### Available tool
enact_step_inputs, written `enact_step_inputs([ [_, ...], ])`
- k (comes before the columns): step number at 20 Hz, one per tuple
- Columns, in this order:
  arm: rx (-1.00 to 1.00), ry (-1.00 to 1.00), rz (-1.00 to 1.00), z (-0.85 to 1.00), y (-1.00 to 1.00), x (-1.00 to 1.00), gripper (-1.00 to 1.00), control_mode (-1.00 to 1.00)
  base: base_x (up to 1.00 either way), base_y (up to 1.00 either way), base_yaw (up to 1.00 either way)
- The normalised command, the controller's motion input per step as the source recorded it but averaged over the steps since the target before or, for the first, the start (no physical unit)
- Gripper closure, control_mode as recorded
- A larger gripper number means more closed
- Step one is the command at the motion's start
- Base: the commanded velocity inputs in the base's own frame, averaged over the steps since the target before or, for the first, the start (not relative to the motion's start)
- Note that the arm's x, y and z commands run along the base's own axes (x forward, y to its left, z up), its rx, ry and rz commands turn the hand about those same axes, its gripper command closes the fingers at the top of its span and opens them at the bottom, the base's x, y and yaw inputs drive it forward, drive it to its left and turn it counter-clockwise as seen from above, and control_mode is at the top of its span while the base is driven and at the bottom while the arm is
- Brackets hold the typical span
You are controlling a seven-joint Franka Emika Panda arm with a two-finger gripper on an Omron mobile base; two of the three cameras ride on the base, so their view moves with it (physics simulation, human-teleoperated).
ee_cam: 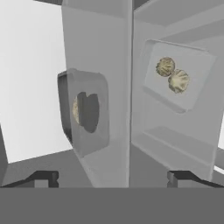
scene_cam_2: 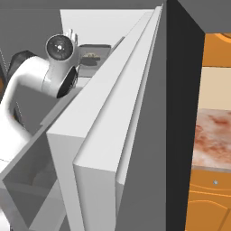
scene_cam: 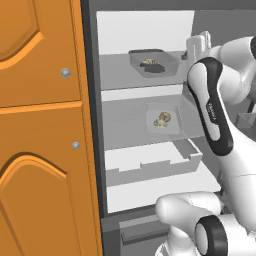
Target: Place two dumplings into each of the tupperware containers and then place the containers in the fridge.
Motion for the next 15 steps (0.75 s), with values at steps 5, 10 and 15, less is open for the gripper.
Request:
enact_step_inputs([
  [5, -0.01, 0.01, 0.03, 0.09, 0.07, -1.00, -1.00, -1.00, 0.00, 0.00, 0.00],
  [10, -0.04, 0.05, 0.00, -0.06, -0.04, -1.00, -1.00, -1.00, 0.00, 0.00, 0.00],
  [15, -0.01, 0.06, 0.00, -0.03, -0.14, -1.00, -1.00, -1.00, 0.00, 0.00, 0.00],
])
